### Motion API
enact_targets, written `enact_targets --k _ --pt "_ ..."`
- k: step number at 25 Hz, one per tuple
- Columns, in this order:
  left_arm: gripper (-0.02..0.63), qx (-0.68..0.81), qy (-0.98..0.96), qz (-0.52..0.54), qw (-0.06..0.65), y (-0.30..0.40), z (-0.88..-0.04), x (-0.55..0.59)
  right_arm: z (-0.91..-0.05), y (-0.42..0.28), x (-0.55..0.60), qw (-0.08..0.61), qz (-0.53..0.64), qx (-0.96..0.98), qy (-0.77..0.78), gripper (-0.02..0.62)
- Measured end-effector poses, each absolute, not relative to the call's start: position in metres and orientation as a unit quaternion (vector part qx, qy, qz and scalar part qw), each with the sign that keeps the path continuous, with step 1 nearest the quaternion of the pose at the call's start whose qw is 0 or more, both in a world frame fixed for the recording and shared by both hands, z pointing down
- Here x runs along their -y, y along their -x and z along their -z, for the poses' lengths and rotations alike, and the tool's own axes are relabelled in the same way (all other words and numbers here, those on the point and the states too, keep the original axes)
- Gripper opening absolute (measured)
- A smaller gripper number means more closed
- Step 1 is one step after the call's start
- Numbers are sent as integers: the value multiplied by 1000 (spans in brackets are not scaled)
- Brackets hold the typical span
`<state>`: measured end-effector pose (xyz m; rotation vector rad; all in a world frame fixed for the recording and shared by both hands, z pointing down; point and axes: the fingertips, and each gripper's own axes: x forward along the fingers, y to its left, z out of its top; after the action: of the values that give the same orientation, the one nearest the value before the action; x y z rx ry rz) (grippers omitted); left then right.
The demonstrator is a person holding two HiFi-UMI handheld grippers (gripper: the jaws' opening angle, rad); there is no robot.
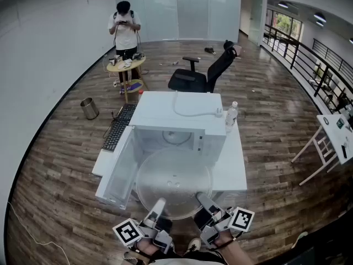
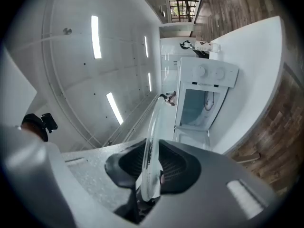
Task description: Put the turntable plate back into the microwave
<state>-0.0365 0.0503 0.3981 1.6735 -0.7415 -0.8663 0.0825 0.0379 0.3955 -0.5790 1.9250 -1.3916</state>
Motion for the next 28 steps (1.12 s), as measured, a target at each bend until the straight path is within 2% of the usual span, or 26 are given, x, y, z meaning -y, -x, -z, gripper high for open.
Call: enact_targets --k 12,28 --pt "52 320 -691 367 534 33 -407 -47 -405 -85 -33 331 549 -735 221 63" --pt "52 287 -696 337 565 51 -457 20 -451 -69 27 347 539 -728 242 69"
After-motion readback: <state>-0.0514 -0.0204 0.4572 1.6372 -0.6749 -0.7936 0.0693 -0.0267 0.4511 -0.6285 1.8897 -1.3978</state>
